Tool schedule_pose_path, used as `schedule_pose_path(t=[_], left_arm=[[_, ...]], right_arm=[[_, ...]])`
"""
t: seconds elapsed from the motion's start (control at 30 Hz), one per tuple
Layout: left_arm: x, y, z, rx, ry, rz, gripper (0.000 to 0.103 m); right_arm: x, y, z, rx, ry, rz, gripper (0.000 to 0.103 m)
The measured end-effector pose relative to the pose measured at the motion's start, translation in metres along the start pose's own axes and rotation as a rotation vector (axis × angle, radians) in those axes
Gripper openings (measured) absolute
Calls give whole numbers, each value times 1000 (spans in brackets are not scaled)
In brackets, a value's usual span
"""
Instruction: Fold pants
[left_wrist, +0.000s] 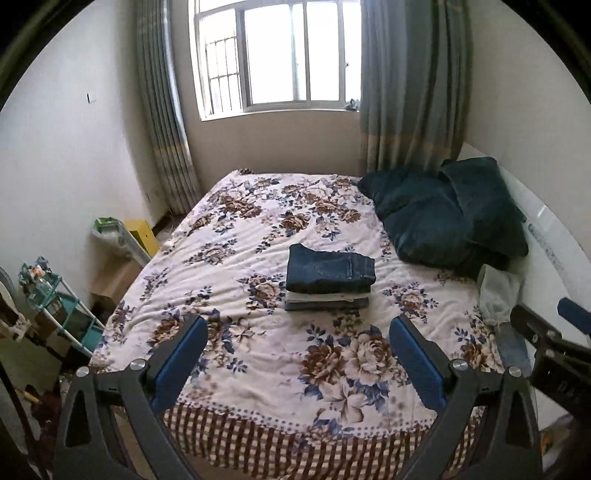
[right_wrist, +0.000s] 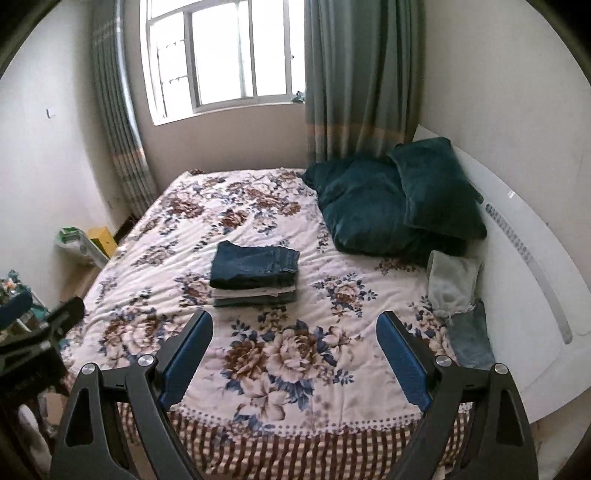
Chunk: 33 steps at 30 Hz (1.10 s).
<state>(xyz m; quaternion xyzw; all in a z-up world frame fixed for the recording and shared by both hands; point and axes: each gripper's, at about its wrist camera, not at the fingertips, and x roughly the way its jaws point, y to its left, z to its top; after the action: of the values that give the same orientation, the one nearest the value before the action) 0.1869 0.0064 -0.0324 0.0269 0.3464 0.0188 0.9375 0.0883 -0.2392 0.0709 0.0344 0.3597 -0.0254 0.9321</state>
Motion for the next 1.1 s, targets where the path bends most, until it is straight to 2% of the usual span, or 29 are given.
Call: schedule_pose_path(t=[0.23, 0.4, 0.57, 0.8, 1.1], left_arm=[[-42, 18, -6, -5, -16, 8, 101], [-60, 27, -9, -12, -27, 6, 101], [-58, 24, -11, -8, -41, 2, 101], [-32, 19, -1, -6, -43, 10, 102], [27, 10, 25, -6, -20, 43, 103]], right_arm=[[-79, 12, -2, -21, -53, 8, 92], [-103, 20, -7, -18, -39, 41, 92], [-110, 22, -10, -11, -33, 43, 92], [-72, 8, 13, 16, -39, 1, 93], [-4, -1, 58, 31, -54, -41, 93]])
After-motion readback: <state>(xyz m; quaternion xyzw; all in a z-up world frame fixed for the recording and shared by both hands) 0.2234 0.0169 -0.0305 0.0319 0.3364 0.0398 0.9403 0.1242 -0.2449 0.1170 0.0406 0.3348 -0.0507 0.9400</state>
